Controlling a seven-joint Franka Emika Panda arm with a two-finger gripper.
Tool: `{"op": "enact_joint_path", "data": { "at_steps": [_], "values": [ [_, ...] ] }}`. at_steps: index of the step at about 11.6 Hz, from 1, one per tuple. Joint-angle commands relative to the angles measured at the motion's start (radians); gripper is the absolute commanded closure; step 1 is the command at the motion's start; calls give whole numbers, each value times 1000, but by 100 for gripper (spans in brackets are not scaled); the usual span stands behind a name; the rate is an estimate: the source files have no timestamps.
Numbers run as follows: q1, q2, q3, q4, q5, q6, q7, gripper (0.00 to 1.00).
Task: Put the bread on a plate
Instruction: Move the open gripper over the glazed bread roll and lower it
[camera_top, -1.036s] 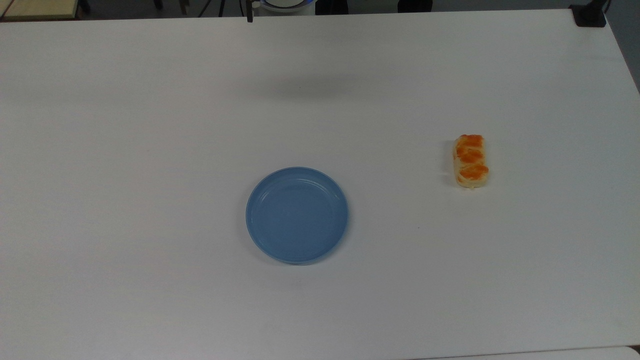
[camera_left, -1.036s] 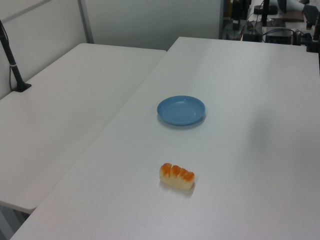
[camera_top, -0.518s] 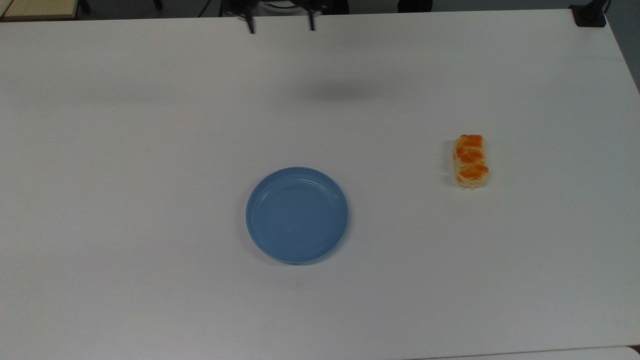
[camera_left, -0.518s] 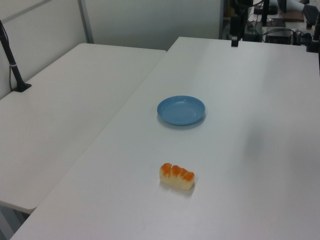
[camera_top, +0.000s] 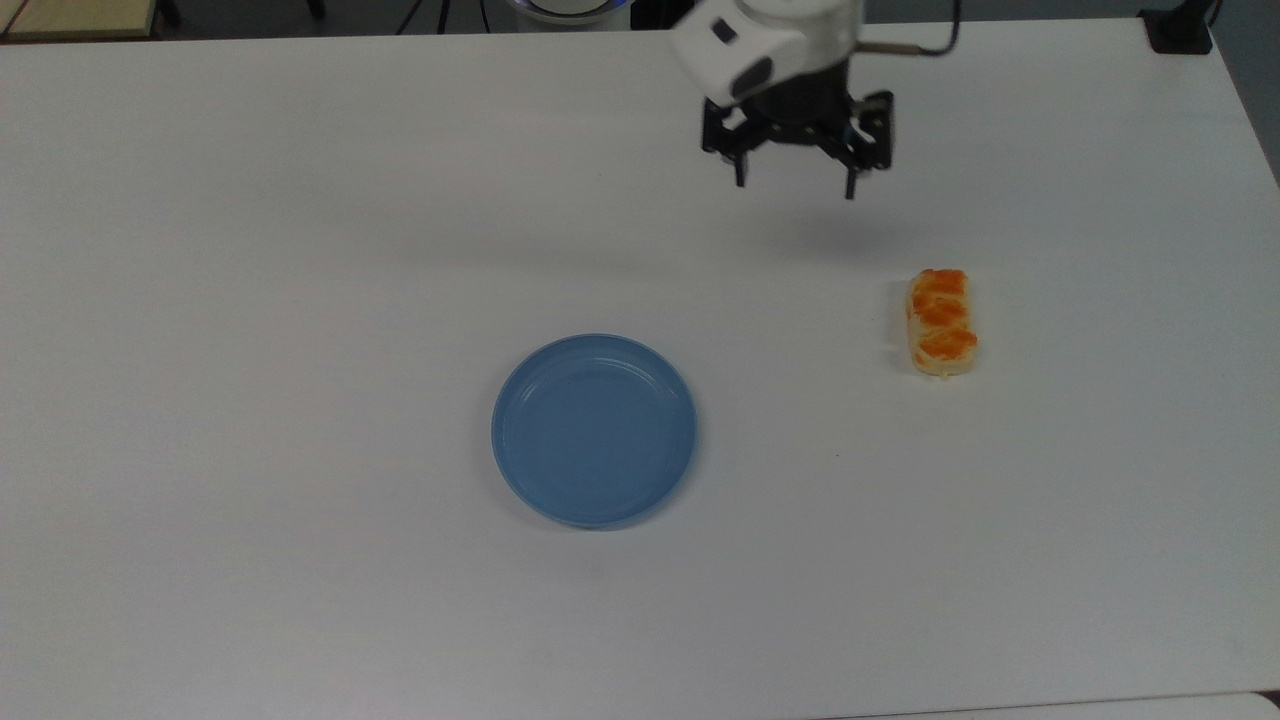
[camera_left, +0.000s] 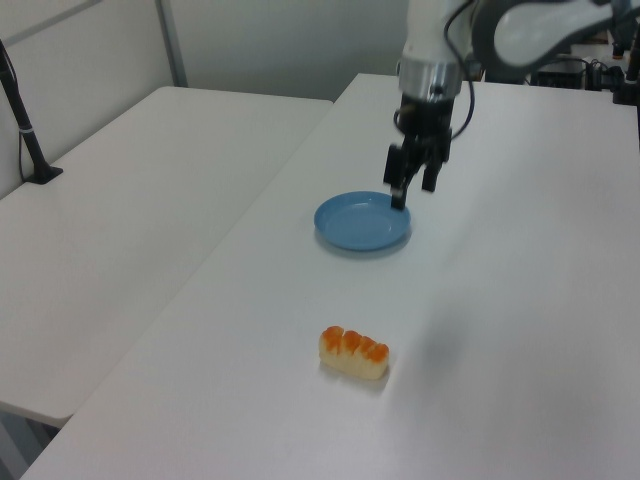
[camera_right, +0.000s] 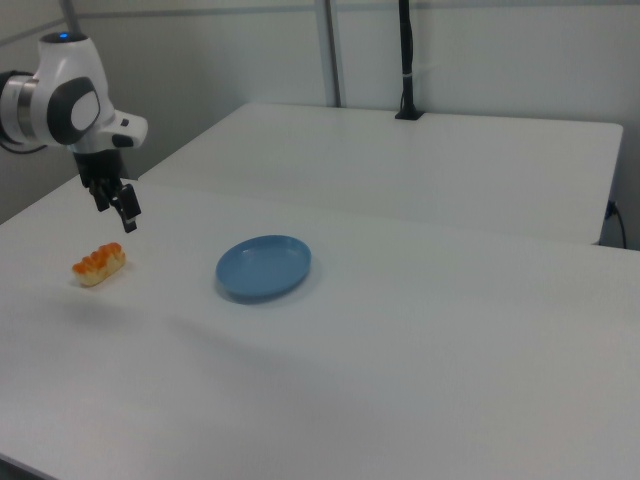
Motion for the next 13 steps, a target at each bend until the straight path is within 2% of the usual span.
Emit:
{"op": "enact_joint_path", "data": {
  "at_steps": [1,3,6,8,10,13],
  "values": [
    [96,134,-10,110,-92,22,146,0],
    [150,216,-11,175,-179,22,215,0],
    [249,345,-26,323,-208,0,246,0],
    [306,405,-57,362,-236,0,296,0],
    [326,471,-60,397,-239,2,316,0],
    [343,482,-59,397,-240,9,338,0]
  ]
}}
